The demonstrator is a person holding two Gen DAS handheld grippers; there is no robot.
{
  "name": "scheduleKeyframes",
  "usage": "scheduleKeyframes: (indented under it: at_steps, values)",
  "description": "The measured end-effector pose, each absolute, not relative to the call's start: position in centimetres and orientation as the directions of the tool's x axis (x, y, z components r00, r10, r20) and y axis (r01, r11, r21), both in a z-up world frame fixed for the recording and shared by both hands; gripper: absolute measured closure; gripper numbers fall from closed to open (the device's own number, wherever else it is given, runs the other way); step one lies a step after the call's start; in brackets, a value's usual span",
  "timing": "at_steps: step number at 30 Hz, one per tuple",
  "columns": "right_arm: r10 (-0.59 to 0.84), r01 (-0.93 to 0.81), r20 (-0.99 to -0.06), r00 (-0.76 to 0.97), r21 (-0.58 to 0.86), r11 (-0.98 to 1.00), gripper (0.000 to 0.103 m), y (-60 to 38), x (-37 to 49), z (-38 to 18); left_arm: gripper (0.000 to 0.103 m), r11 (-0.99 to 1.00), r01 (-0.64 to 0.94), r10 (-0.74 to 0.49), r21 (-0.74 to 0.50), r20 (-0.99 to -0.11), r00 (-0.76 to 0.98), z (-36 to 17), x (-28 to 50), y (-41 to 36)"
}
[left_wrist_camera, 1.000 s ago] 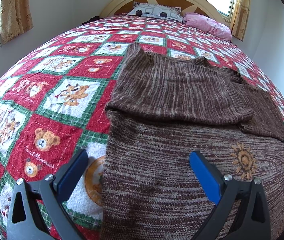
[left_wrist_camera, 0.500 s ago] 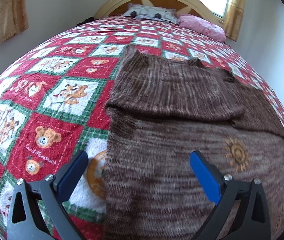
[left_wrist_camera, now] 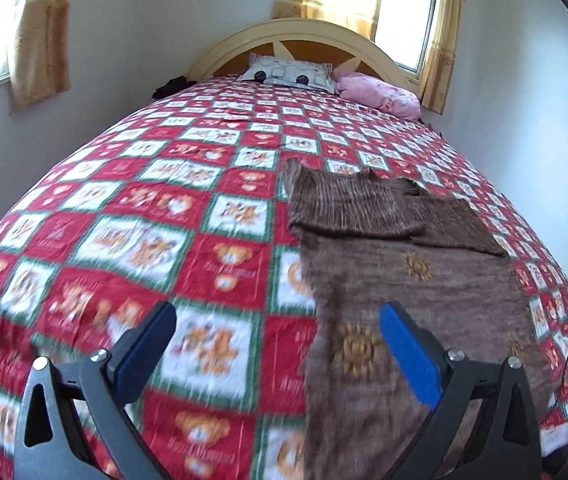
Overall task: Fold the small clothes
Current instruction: 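Open the right gripper and lift both grippers away from the sweater, then move both grippers to the sweater hem and close them on it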
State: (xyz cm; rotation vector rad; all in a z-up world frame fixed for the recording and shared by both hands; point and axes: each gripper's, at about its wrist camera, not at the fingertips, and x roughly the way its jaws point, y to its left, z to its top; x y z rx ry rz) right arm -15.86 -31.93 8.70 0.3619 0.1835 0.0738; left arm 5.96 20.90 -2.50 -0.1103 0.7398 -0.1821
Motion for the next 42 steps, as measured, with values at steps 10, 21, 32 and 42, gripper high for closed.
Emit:
scheduleKeyframes:
  at_steps: [10, 21, 32, 42]
  values:
    - [0.427, -0.268, -0.294, 0.855, 0.453, 0.85, 0.043, -30.1, -21.1, 11.3, 0.0, 0.95, 0.243, -0.3, -0.194, -0.776, 0.554, -9.2, 1.9, 18.3]
    - [0.311, 0.052, -0.724, 0.616, 0.431, 0.901, 0.035, -25.9, -11.5, -5.6, 0.0, 0.916, 0.223, -0.401, -0.333, -0.774, 0.49, -11.8, 0.1, 18.7]
    - [0.328, 0.089, -0.74, 0.587, 0.462, 0.883, 0.047, -25.4, -9.9, -10.5, 0.019, 0.9, 0.271, -0.434, -0.342, -0.756, 0.49, -11.9, -1.4, 18.9]
    - [0.383, 0.045, -0.739, 0.554, 0.487, 0.872, 0.054, -24.3, -10.8, -10.7, 0.043, 0.877, 0.3, -0.477, -0.375, -0.748, 0.462, -11.8, -1.5, 18.4]
